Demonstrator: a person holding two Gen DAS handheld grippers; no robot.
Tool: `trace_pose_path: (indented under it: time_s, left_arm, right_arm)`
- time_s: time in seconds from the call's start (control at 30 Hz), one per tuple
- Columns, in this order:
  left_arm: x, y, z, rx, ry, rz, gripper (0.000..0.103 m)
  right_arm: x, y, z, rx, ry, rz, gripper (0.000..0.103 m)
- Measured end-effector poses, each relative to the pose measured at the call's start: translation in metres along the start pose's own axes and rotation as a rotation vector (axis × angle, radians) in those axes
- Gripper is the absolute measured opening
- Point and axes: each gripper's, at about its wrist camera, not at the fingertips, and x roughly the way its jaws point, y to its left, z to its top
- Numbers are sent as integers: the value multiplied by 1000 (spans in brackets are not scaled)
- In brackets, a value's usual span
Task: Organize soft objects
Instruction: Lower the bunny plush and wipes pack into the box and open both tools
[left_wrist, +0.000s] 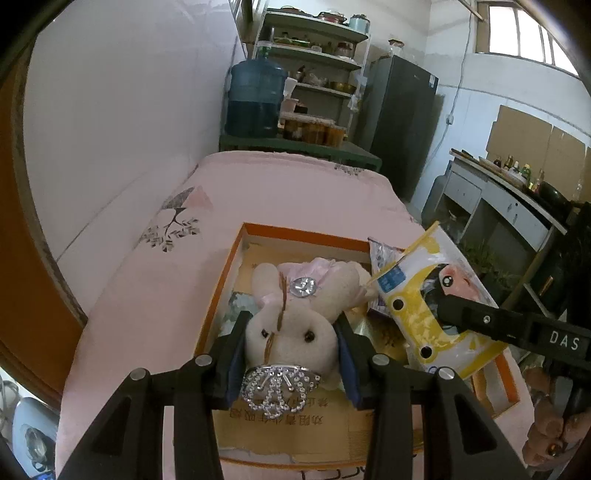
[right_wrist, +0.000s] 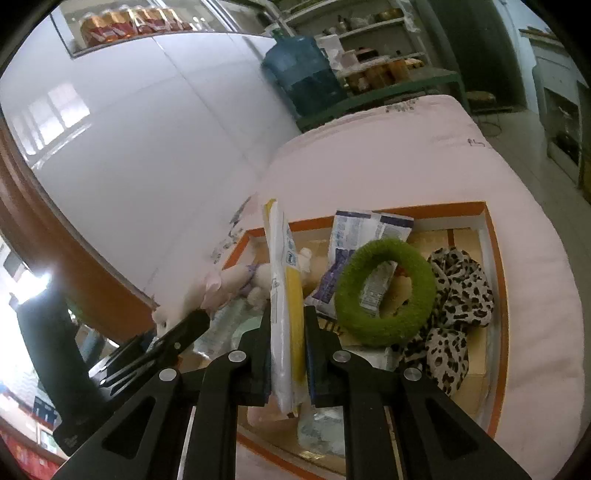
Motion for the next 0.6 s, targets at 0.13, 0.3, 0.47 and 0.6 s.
trace_pose_path:
  time_s: [0.13, 0.3, 0.47, 0.6]
  left_arm:
    - [5, -1, -3, 5, 15, -7, 43]
    - [16, 2, -8, -9, 60, -38, 46]
    - [16, 1, -10, -5, 59, -31, 48]
    - [15, 0, -11, -3, 52, -33, 52]
  right_arm:
    - [7, -3, 0, 3, 6, -11, 14]
    - [11, -6, 0, 8, 10, -27, 16]
    - [15, -13, -4, 15, 11, -55, 27]
    - [15, -13, -7, 9, 15, -59, 33]
